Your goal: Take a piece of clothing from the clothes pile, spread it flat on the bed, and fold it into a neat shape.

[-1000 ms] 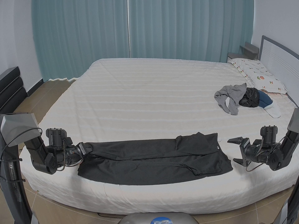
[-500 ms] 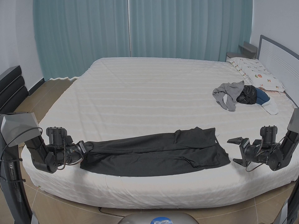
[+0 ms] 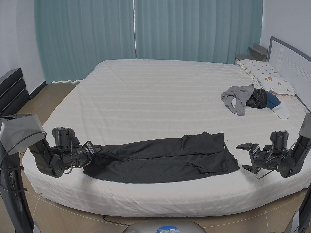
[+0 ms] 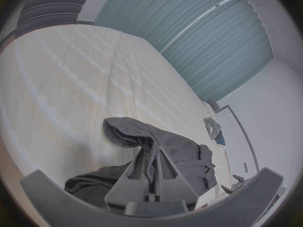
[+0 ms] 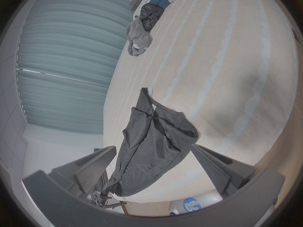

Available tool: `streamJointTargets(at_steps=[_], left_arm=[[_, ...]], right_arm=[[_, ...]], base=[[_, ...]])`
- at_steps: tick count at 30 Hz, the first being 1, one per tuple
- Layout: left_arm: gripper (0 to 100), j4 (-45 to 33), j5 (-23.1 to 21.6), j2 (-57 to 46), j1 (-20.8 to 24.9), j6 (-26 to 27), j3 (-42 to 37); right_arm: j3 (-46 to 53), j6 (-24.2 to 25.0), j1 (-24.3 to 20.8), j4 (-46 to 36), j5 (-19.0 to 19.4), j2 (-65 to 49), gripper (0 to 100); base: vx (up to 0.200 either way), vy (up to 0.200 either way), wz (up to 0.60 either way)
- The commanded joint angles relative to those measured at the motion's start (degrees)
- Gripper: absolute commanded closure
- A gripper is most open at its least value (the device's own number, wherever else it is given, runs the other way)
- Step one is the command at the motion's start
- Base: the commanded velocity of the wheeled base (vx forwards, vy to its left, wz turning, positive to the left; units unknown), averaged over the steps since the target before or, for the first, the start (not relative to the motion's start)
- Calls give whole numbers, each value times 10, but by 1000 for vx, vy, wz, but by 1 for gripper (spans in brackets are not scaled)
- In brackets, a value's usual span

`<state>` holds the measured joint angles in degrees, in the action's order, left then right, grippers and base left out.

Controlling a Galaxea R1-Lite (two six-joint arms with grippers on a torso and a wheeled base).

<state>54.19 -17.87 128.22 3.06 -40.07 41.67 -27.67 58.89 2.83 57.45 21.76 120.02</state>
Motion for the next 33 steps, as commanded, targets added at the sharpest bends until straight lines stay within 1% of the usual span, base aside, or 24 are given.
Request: streamJointTargets(at_steps=[1,2,5,9,10,11,16,17,18,21,22,23,24,25,26,27,33], left_arm=[[100,-30,14,-24,24,0,16],[100,-30,14,-24,24,0,16],[100,-66,26,-42,35,0,42],[100,-150,47,-63,55,-16,93],[100,-150,47,-63,55,-16,93],[100,-184,54,-68,62,-29,117],[100,-257,58,-74,78,-42,167],[100,-257,58,-74,78,-42,167],[100,-291,58,-74,90,-50,190],[100,-291,58,-74,90,-50,190],[100,-354,58,-69,114,-79,243],[100,-354,58,-69,114,-79,243],[100,-378,58,-67,127,-93,269],[100,-385,58,-66,130,-96,277],[100,-385,58,-66,130,-96,277],[100,-417,58,-61,147,-98,308],[100,-481,59,-32,178,-99,375]], right_arm=[[1,0,2,0,0,0,0],[1,0,2,0,0,0,0],[1,0,1,0,0,0,0],[1,0,1,0,0,0,0],[1,0,1,0,0,0,0],[1,0,1,0,0,0,0],[1,0,0,0,0,0,0],[1,0,0,0,0,0,0],[1,0,0,0,0,0,0],[1,0,0,0,0,0,0],[2,0,-1,0,0,0,0],[2,0,-1,0,0,0,0],[2,0,-1,0,0,0,0],[2,0,-1,0,0,0,0],[2,0,-1,0,0,0,0],[2,0,-1,0,0,0,0],[2,0,-4,0,0,1,0]], base=[[0,-200,0],[0,-200,0],[0,-200,0],[0,-200,0],[0,-200,0],[0,-200,0],[0,-200,0],[0,-200,0],[0,-200,0],[0,-200,0],[0,-200,0],[0,-200,0],[0,-200,0],[0,-200,0],[0,-200,0],[0,-200,0],[0,-200,0]])
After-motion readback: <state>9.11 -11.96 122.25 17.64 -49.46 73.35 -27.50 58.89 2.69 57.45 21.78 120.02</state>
